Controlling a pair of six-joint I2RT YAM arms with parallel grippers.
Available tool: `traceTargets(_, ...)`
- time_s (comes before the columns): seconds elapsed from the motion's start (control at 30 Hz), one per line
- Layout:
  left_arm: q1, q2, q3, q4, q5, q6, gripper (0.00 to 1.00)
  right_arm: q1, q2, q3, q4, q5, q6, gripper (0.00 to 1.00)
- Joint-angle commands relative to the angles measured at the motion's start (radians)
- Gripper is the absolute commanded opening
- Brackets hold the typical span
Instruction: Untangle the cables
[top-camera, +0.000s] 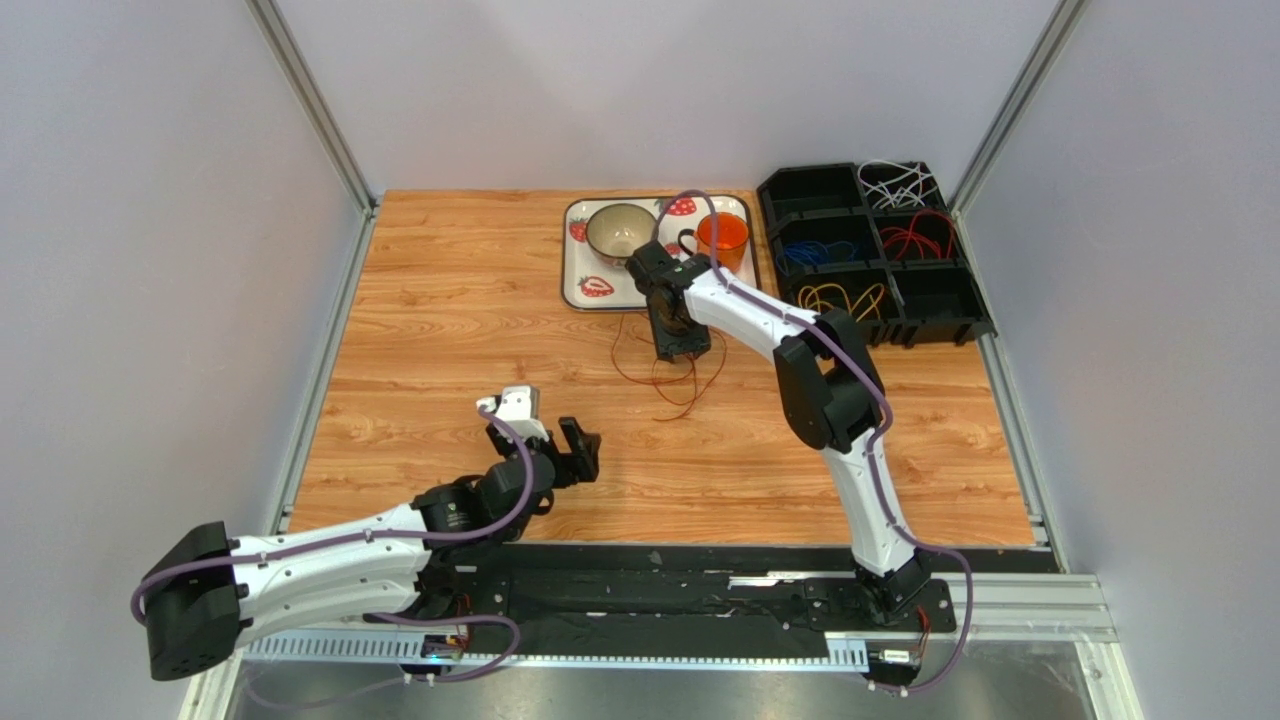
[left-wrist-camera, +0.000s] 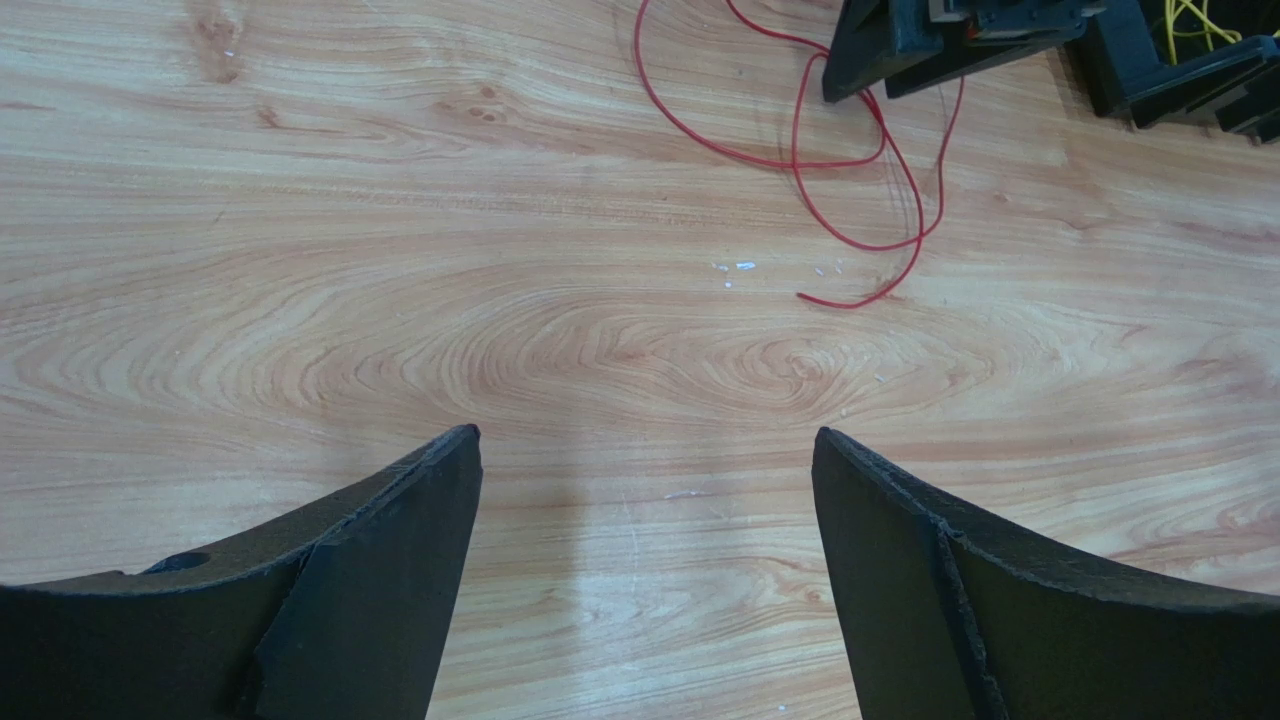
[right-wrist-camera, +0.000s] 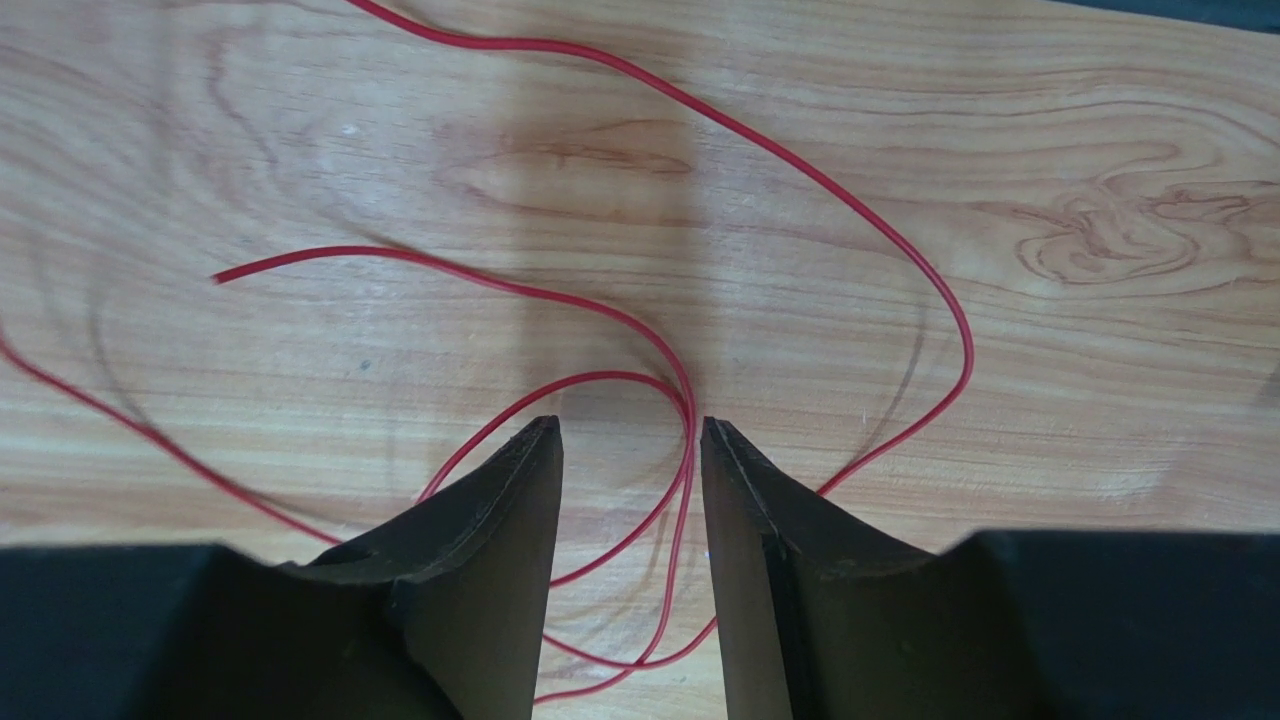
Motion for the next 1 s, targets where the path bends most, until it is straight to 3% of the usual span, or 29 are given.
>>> traceTargets(0.0, -0.004, 0.001, 0.02, 0.023, -0.008, -0.001, 0.89, -0.009, 0.018, 0.035, -0.005, 0.035, -0.012, 0.43)
traceTargets(0.17, -0.004, 0.002, 0.022, 0.025, -0.008, 0.001, 0.89, -0.018, 0.029, 0.015, 0.004, 0.019, -0.006, 0.36)
traceTargets(0.23, -0.004, 0.004, 0.022, 0.025, -0.009, 0.002, 0.89, -0.018, 0.027, 0.001, 0.008, 0.007, 0.001, 0.27)
traceTargets(0.43, -0.002, 0.005, 0.025, 0.023, -0.011, 0.001, 0.89, -0.02, -0.023, -0.126, 0.051, -0.025, 0.028, 0.18)
traceTargets(0.57, -0.002, 0.01, 0.025, 0.026, -0.011, 0.002, 0.89, -0.018, -0.056, -0.206, 0.099, -0.067, 0.037, 0.0)
traceTargets(0.8, -0.004, 0.019, 0.031, 0.026, -0.012, 0.004, 0.89, -0.015, -0.143, -0.158, 0.047, -0.082, 0.029, 0.0)
traceTargets(0.97, -0.004, 0.027, 0.034, 0.026, -0.012, 0.004, 0.89, -0.014, -0.279, 0.015, -0.08, -0.061, 0.0, 0.0)
